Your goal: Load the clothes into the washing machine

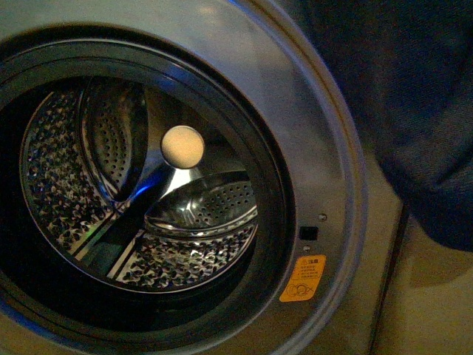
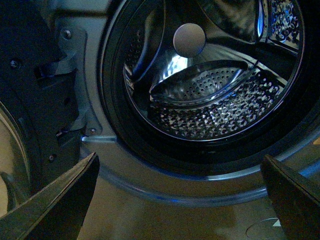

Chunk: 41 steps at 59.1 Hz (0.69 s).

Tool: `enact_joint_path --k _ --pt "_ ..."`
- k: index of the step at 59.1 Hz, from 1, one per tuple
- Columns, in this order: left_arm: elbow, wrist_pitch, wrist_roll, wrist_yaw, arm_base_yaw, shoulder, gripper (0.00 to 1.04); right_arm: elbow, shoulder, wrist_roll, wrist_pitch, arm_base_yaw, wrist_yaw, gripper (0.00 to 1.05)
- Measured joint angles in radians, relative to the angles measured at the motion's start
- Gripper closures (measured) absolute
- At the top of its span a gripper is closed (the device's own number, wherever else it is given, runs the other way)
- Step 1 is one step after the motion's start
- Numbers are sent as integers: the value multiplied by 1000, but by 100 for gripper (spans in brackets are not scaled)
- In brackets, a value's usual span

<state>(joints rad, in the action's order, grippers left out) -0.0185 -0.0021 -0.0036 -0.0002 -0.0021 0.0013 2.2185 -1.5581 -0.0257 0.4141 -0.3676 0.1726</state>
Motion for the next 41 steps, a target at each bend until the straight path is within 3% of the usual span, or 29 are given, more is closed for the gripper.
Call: enact_joint_path --k 8,41 --pt "0 0 0 0 0 0 7 -10 1 -12 -4 -34 3 100" --pt "0 0 0 0 0 0 7 -10 4 -27 -5 -35 4 100"
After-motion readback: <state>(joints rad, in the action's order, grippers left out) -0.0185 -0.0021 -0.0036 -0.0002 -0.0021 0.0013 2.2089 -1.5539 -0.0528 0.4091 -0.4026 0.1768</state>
